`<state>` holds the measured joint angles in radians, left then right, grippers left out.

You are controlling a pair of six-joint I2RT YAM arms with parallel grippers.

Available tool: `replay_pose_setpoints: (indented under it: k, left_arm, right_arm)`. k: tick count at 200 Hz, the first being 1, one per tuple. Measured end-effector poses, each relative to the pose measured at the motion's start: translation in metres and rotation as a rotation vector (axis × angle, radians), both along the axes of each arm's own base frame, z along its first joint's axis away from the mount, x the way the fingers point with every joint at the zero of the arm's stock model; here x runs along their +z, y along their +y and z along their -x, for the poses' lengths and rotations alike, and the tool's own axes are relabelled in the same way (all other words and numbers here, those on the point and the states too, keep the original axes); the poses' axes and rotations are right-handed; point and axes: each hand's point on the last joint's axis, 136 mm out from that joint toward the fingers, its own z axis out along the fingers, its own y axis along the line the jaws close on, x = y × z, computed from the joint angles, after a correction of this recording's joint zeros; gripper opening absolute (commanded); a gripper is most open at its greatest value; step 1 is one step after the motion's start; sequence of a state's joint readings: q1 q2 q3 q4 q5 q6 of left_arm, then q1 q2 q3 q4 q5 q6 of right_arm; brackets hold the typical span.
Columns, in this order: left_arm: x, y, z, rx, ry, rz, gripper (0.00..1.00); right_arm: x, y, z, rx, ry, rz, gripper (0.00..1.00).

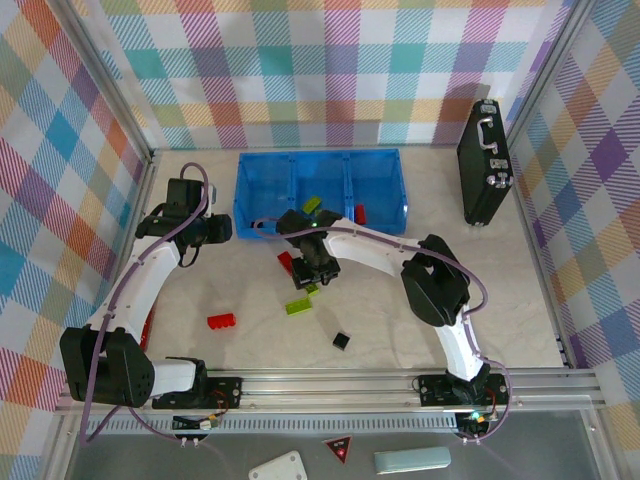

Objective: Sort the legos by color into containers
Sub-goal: Pick up the lego from the center of the table.

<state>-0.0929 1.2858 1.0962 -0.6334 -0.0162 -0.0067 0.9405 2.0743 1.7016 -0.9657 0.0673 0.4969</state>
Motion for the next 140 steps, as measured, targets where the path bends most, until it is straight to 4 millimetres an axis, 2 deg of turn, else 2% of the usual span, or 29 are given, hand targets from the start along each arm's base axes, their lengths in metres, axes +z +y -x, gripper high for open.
replay_pose_setpoints:
  k: [36,93,140]
  left_arm:
    - [0.0,0.0,0.0,0.0,0.0,0.0,0.52]
    - [0.0,0.0,0.0,0.0,0.0,0.0,0.52]
    - [0.0,0.0,0.0,0.0,0.0,0.001,0.52]
  right_arm:
    - [-0.01,0.008,-0.003,-0.01,0.004,0.019,0.54]
    - [-0.026,0.006,-0.003,-0.016,0.022,0.057,0.53]
    - [-0.033,0.007,-0.003,-0.019,0.032,0.068,0.48]
